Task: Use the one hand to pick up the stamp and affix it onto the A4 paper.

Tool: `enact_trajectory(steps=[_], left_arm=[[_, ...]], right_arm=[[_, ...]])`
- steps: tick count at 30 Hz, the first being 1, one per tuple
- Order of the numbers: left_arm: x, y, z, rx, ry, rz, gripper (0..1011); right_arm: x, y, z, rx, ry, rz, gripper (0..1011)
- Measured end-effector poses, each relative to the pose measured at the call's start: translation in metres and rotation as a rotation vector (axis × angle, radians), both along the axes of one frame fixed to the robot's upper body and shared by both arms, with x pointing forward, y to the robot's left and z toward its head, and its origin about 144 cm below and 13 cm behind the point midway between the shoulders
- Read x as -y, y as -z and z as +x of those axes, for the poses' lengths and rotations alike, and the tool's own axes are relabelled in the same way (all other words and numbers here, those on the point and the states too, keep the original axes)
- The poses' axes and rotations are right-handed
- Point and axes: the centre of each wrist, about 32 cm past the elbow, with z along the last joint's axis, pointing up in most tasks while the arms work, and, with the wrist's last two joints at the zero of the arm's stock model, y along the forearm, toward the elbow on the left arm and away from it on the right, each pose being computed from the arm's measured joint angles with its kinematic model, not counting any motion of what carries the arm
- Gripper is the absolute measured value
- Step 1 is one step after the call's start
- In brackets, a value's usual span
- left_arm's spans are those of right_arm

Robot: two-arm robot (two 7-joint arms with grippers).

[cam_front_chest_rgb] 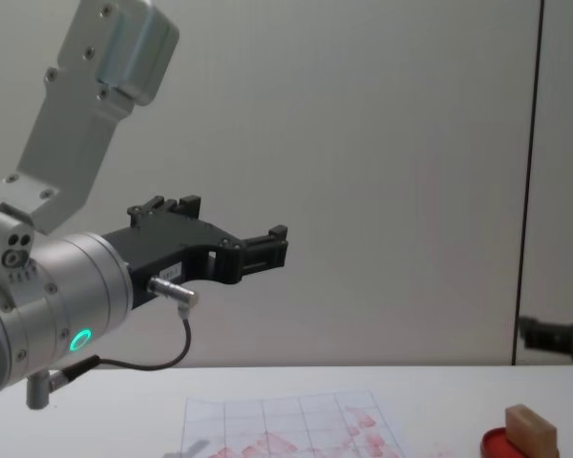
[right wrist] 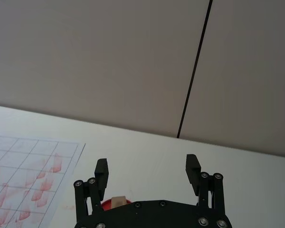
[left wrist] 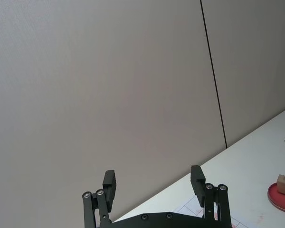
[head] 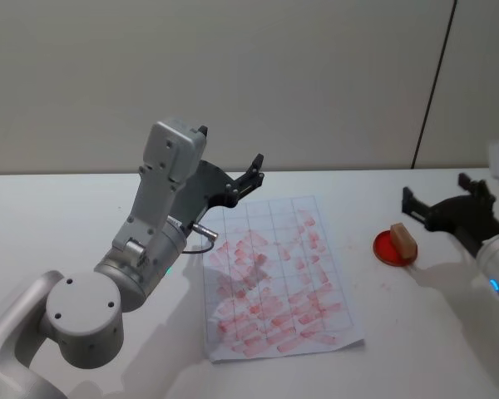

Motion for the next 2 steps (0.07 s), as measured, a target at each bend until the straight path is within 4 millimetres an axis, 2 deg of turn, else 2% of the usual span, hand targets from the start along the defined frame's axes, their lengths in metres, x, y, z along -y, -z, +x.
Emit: enact_trajectory(steps=[2], left_arm=[[0.0000,0.0000,0.0000,0.000,0.000,0.000,1001]], right_arm=[[0.0044,-0.0018,-0.0028,0.034,-0.001,-0.002,1001]])
